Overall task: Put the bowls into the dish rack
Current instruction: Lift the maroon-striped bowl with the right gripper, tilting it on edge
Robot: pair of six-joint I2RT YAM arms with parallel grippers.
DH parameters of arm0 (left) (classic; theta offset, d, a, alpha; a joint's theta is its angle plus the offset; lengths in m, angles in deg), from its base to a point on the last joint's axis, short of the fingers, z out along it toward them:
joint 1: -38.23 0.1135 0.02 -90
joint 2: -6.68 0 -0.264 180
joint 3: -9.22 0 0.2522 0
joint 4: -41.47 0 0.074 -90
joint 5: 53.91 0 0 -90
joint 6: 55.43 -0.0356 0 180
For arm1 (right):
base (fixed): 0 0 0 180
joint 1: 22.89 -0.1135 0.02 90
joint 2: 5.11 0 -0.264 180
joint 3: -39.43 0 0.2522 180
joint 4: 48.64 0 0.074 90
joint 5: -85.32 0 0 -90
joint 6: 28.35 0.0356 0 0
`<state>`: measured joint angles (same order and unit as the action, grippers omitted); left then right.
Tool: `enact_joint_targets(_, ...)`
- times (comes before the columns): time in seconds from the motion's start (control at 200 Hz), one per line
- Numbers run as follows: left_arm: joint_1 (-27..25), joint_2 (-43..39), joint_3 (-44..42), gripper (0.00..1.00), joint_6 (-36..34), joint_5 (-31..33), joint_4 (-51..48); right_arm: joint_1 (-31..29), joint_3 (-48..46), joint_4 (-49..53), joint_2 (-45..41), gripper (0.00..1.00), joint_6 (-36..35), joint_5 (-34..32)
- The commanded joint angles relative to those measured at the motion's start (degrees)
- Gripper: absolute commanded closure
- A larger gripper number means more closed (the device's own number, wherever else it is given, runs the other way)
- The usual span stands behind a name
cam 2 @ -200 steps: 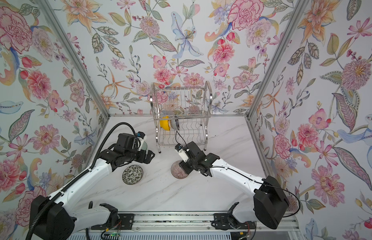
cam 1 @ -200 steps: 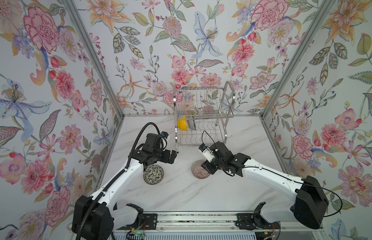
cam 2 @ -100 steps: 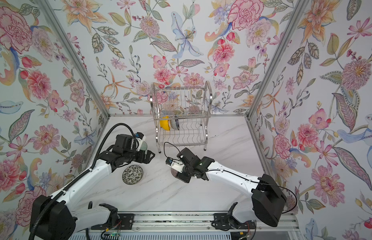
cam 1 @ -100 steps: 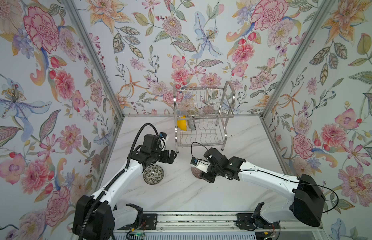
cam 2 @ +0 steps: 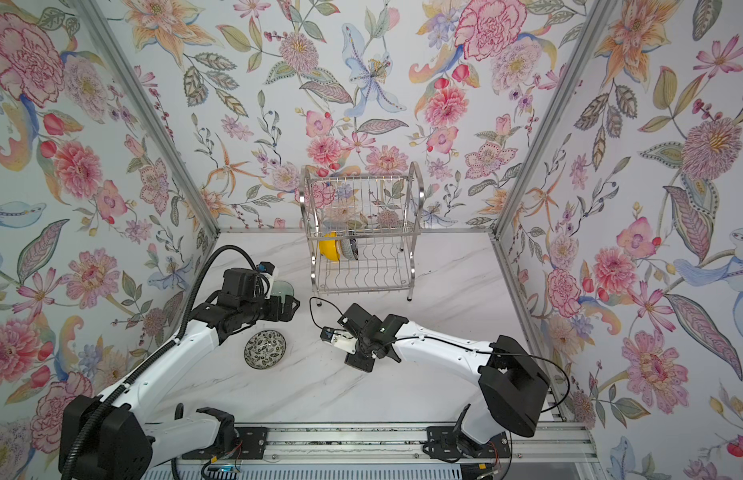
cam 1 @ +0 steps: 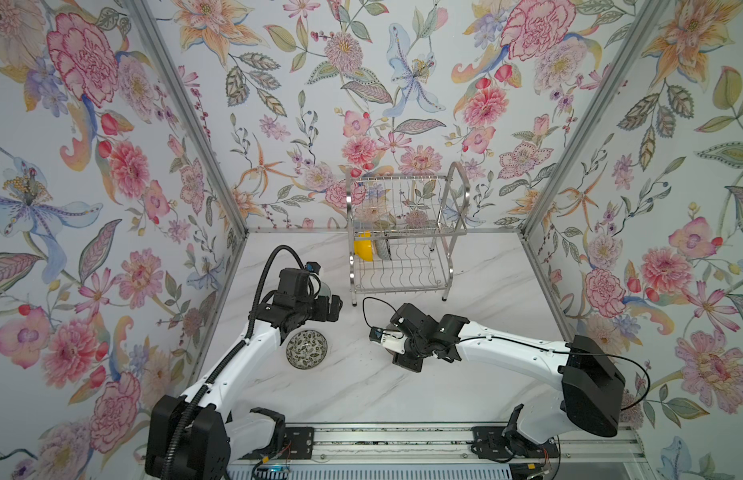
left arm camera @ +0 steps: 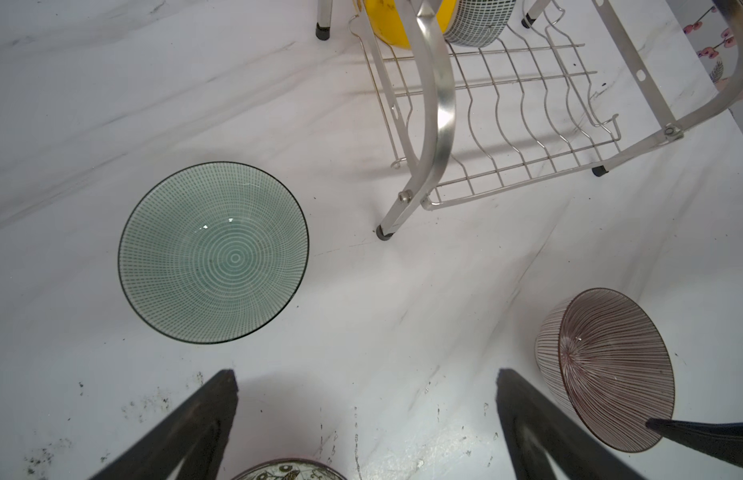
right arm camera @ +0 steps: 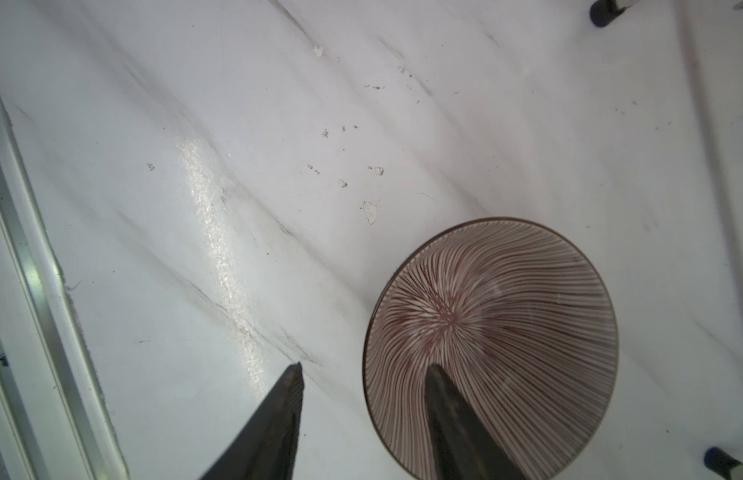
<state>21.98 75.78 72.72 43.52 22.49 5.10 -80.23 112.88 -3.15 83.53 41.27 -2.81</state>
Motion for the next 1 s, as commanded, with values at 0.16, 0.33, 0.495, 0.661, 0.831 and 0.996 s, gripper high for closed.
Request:
enact_joint_targets(0.16, 1.1, -1.2, -0.4, 0.01, 0.9, 5.3, -0.2, -2.2, 6.8, 7.9, 6.4, 0.54, 2.1, -7.9)
enact_joint_targets(0.33, 1.8, -0.8, -0.4, 0.01, 0.9, 5.2, -0.2, -3.4, 9.9, 11.1, 9.3, 0.56, 3.9, -11.1)
enact_joint_targets(0.495, 2.5, -0.6, -0.3, 0.01, 1.2, 4.6, 0.0, -4.0, 11.8, 12.7, 11.0, 0.59, 5.3, -11.6)
enact_joint_targets(0.661, 3.1, -0.8, -0.2, 0.01, 1.4, 4.6, 0.0, -4.6, 12.4, 12.8, 12.1, 0.61, 6.3, -12.1)
enact_joint_targets(0.831, 3.5, -1.1, -0.3, 0.01, 1.4, 4.5, 0.1, -4.9, 13.1, 13.1, 13.5, 0.63, 6.6, -11.3)
enact_joint_targets(0.996, 3.7, -1.6, -0.5, 0.01, 1.4, 4.7, 0.1, -5.0, 12.9, 12.2, 14.2, 0.66, 7.2, -10.9)
